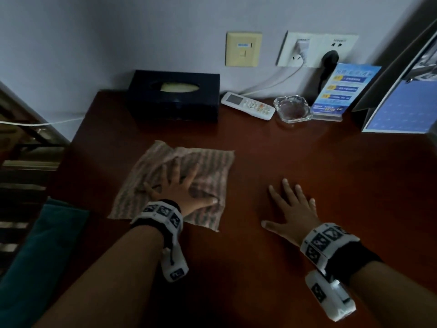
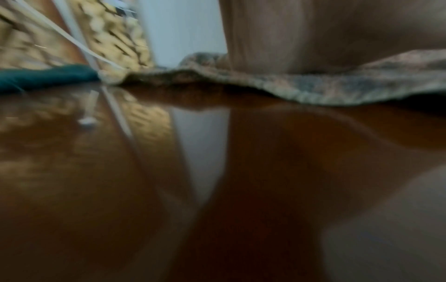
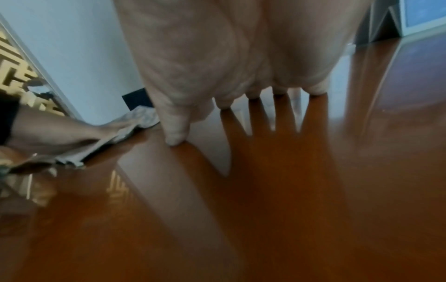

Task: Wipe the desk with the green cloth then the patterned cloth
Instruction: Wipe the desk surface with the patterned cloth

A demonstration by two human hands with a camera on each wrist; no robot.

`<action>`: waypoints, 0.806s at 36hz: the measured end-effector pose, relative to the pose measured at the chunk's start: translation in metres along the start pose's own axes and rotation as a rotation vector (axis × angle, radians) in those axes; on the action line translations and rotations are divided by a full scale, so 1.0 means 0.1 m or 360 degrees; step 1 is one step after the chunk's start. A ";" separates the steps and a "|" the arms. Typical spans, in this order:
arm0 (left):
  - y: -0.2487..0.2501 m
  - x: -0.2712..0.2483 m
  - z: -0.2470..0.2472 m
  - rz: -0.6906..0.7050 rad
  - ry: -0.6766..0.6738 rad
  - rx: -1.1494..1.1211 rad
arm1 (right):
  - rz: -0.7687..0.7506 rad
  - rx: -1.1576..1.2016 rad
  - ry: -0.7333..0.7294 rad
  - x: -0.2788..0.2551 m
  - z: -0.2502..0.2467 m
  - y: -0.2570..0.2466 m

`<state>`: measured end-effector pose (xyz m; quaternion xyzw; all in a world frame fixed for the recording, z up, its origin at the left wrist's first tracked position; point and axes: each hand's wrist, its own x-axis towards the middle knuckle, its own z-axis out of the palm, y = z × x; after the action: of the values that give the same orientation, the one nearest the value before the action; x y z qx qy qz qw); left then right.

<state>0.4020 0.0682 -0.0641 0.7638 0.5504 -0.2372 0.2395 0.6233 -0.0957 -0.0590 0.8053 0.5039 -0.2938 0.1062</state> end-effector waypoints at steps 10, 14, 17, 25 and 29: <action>-0.70 0.38 -0.36 -0.0318 0.0097 -0.0252 | 0.0015 -0.0016 -0.0039 -0.01 -0.05 -0.03; -0.81 0.50 -0.49 -0.0389 0.0145 -0.0300 | 0.0012 -0.0041 -0.0043 0.01 -0.04 -0.02; -0.84 0.60 -0.57 -0.0389 0.0170 -0.0282 | 0.0008 -0.0047 -0.0041 -0.01 -0.03 -0.02; -0.52 0.70 -0.66 -0.0280 0.0114 -0.0202 | 0.0014 -0.0033 -0.0047 -0.01 -0.03 -0.03; -0.20 0.60 -0.54 -0.0119 0.0017 -0.0065 | 0.0022 -0.0023 -0.0052 -0.01 -0.03 -0.04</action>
<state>0.4047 0.1512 -0.0622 0.7388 0.5846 -0.2308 0.2431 0.6208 -0.0933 -0.0549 0.8030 0.4987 -0.3026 0.1224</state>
